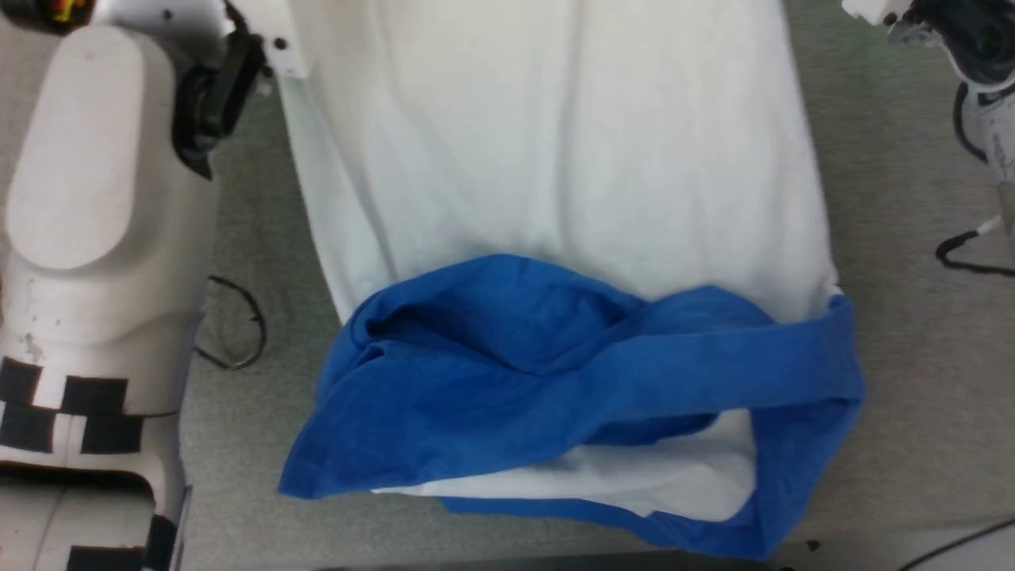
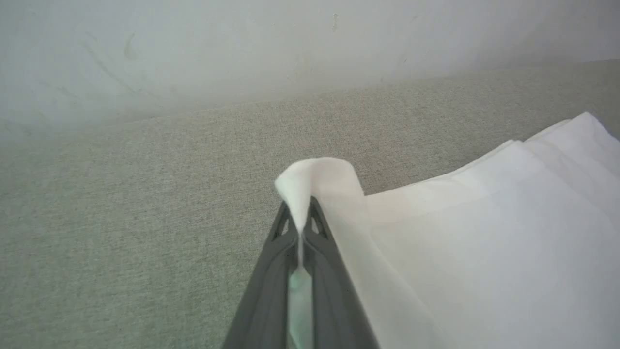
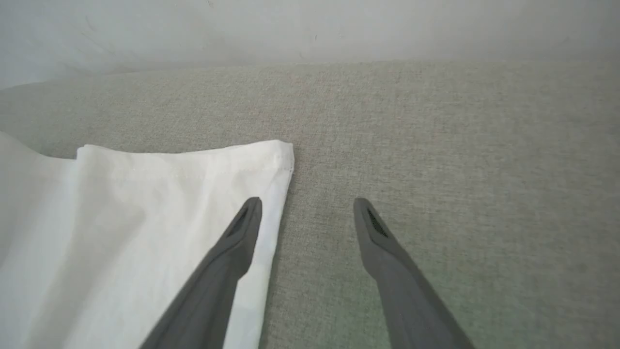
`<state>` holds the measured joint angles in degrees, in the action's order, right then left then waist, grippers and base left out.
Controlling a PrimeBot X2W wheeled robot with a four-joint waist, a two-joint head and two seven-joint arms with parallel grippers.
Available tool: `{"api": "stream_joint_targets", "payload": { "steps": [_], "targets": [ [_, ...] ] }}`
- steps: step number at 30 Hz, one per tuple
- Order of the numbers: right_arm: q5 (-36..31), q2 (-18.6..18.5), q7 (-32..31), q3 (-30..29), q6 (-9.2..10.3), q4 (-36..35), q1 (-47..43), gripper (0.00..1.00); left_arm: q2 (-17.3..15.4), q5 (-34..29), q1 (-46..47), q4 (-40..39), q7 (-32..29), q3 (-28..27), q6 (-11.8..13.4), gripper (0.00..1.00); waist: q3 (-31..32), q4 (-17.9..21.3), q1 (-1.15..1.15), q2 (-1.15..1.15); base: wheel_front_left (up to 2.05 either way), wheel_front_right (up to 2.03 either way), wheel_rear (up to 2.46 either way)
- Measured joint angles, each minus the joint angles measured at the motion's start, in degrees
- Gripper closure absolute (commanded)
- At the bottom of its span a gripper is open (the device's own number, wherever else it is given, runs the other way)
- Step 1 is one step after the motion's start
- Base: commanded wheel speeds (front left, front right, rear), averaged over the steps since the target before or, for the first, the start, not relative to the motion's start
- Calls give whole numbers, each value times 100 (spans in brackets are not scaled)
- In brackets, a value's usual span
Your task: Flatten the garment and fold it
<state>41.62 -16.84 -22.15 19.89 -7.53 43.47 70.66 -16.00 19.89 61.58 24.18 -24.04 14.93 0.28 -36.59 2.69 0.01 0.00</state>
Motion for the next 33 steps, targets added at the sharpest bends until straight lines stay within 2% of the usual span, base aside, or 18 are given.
{"api": "stream_joint_targets", "payload": {
  "steps": [4, 9, 13, 14, 15, 16, 17, 20, 23, 27, 33],
  "targets": [
    [112, -49, -160, 297, 0, 376, 321, 0, 156, 35, 52, -29, 86, 56, 0, 100, -182, -250, 0, 0, 0, 0, 0],
    [263, -48, -281, 546, 0, 683, 782, 0, 177, 36, 115, -32, 140, 88, 0, 100, -402, -456, -1, 0, 0, 0, 0],
    [438, -87, -877, 792, 0, 903, 1120, 0, 178, 54, 115, -14, 192, 112, -1, 100, -497, -541, -2, 0, 0, 0, 0],
    [477, -94, -1072, 835, 0, 977, 1211, 3, 178, 73, 115, -8, 208, 119, -2, 100, -500, -548, -2, 0, 0, 0, 0],
    [508, -88, -1272, 870, 0, 1054, 1291, 52, 179, 75, 116, 5, 227, 126, -9, 100, -494, -548, -2, 0, 0, 0, 0],
    [559, -75, -1463, 890, 0, 1120, 1355, 69, 179, 78, 116, 22, 237, 131, -18, 100, -484, -545, -2, 0, 0, 0, 0],
    [589, -73, -1593, 928, 0, 1155, 1391, 100, 178, 79, 116, 38, 241, 133, -18, 100, -475, -541, -2, 0, 0, 0, 0],
    [621, -89, -1723, 1018, 0, 1189, 1404, 100, 179, 101, 116, 103, 288, 138, -20, 100, -447, -536, -2, 0, 0, 0, 0],
    [684, -94, -1579, 1114, 0, 1149, 1327, 100, 174, 137, 116, 192, 367, 131, -23, 100, -394, -531, -1, 0, 0, 0, 0],
    [583, -180, -703, 1325, 0, 991, 1046, 100, 135, 148, 114, 316, 616, 119, -29, 100, -262, -514, -1, 0, 0, 0, 0],
    [497, -326, 508, 1378, -2, 1118, 802, 100, 23, 143, 117, 630, 1118, 13, -24, 100, 89, -456, 0, 0, 0, 0, 0]
  ]
}}
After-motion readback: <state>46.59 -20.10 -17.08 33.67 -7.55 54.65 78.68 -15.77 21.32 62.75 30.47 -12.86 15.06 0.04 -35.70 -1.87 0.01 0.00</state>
